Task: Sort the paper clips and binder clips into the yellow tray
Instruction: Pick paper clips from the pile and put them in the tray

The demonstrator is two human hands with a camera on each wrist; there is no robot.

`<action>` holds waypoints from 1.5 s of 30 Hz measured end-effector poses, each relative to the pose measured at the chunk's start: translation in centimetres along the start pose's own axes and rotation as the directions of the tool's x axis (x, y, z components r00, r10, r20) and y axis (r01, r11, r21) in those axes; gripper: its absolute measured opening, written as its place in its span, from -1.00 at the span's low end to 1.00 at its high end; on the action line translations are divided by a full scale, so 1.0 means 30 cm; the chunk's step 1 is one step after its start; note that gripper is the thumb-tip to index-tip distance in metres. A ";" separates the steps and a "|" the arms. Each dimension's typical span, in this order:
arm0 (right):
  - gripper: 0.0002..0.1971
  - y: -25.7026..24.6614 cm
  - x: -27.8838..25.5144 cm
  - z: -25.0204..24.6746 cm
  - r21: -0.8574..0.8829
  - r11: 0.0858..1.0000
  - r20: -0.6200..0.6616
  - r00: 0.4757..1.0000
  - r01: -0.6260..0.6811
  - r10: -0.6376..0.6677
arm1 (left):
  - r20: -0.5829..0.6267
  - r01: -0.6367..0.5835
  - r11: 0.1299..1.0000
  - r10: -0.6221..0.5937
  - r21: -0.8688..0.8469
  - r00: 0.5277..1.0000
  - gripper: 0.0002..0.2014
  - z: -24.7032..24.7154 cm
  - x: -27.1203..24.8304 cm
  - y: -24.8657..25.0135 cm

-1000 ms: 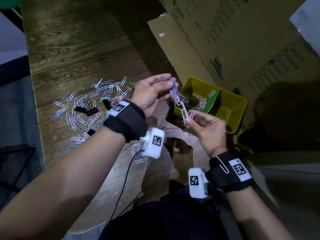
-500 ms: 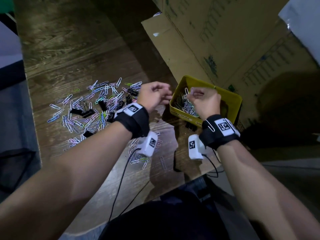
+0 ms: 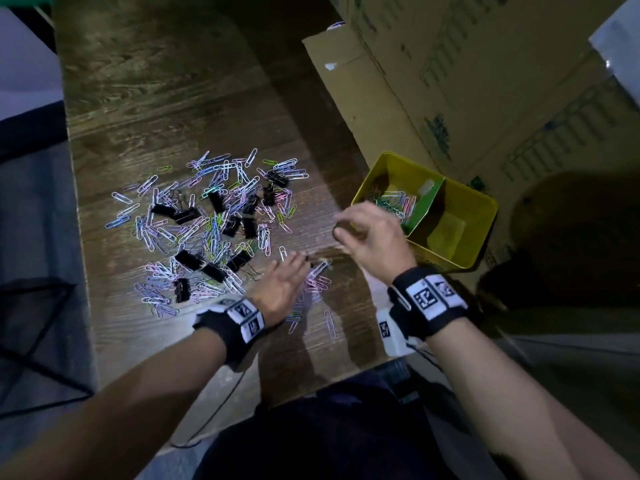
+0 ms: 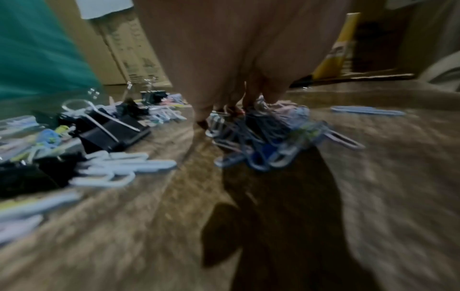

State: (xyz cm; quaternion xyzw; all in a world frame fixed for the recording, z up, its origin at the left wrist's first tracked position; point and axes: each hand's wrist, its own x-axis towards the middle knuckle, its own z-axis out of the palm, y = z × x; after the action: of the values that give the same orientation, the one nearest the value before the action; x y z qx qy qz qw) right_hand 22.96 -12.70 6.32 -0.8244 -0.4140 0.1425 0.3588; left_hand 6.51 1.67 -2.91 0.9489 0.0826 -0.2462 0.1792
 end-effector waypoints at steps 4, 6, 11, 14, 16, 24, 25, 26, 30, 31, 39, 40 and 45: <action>-0.49 0.018 -0.085 0.125 -0.135 0.990 0.407 0.913 0.029 0.028 | -0.049 -0.077 0.996 0.075 -0.039 0.996 -0.45 0.072 -0.081 0.001; -0.18 0.049 -0.125 0.177 -0.247 0.968 0.571 0.815 0.053 0.101 | -0.197 -0.096 0.985 0.067 -0.143 0.978 -0.46 0.055 -0.126 -0.022; -0.22 0.079 -0.175 0.213 -0.323 0.934 0.565 0.823 0.153 0.061 | -0.276 -0.001 0.983 -0.051 -0.184 0.960 -0.60 0.046 -0.235 -0.051; -0.28 0.065 -0.189 0.243 -0.275 0.951 0.555 0.831 0.144 0.034 | -0.187 0.031 0.975 -0.073 -0.219 0.980 -0.56 0.087 -0.228 -0.015; -0.21 0.063 -0.199 0.260 -0.275 0.957 0.534 0.843 0.093 0.071 | -0.246 0.015 0.973 -0.073 -0.231 0.966 -0.58 0.089 -0.188 0.024; 0.14 -0.006 -0.252 0.304 -0.489 0.869 0.438 0.839 -0.079 0.323 | -0.149 0.318 0.945 -0.327 -0.078 0.933 -0.06 0.010 -0.139 0.087; 0.07 -0.019 -0.247 0.318 -0.500 0.865 0.447 0.839 -0.054 0.311 | -0.130 0.318 0.945 -0.326 -0.081 0.936 -0.11 0.011 -0.138 0.086; -0.02 -0.029 -0.239 0.327 -0.493 0.868 0.453 0.837 -0.050 0.306 | -0.118 0.306 0.949 -0.314 -0.078 0.942 -0.18 0.011 -0.134 0.087; -0.50 -0.057 -0.210 0.338 -0.421 0.900 0.454 0.833 -0.111 0.316 | -0.147 0.235 0.958 -0.259 -0.164 0.955 -0.47 0.019 -0.123 0.091; -0.57 -0.059 -0.206 0.339 -0.423 0.900 0.449 0.838 -0.106 0.310 | -0.160 0.215 0.956 -0.247 -0.198 0.956 -0.53 0.020 -0.121 0.088; -0.60 -0.038 -0.186 0.331 -0.416 0.909 0.435 0.873 -0.022 0.221 | -0.260 0.130 0.931 -0.226 -0.340 0.939 -0.69 -0.002 -0.125 0.042; -0.60 -0.027 -0.181 0.331 -0.398 0.916 0.430 0.874 -0.041 0.227 | -0.250 0.152 0.922 -0.251 -0.357 0.935 -0.69 -0.005 -0.125 0.034; -0.73 -0.002 -0.156 0.308 -0.230 0.947 0.370 0.880 -0.223 0.298 | -0.220 0.208 0.806 -0.383 -0.553 0.897 -0.76 -0.029 -0.119 0.006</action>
State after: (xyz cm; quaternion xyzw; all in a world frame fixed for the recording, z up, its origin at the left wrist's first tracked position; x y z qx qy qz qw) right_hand 15.12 -11.99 -0.43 -0.8550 -0.3747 0.3170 0.1677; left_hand 3.84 1.59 -0.36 0.8675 0.3224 -0.0821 0.3698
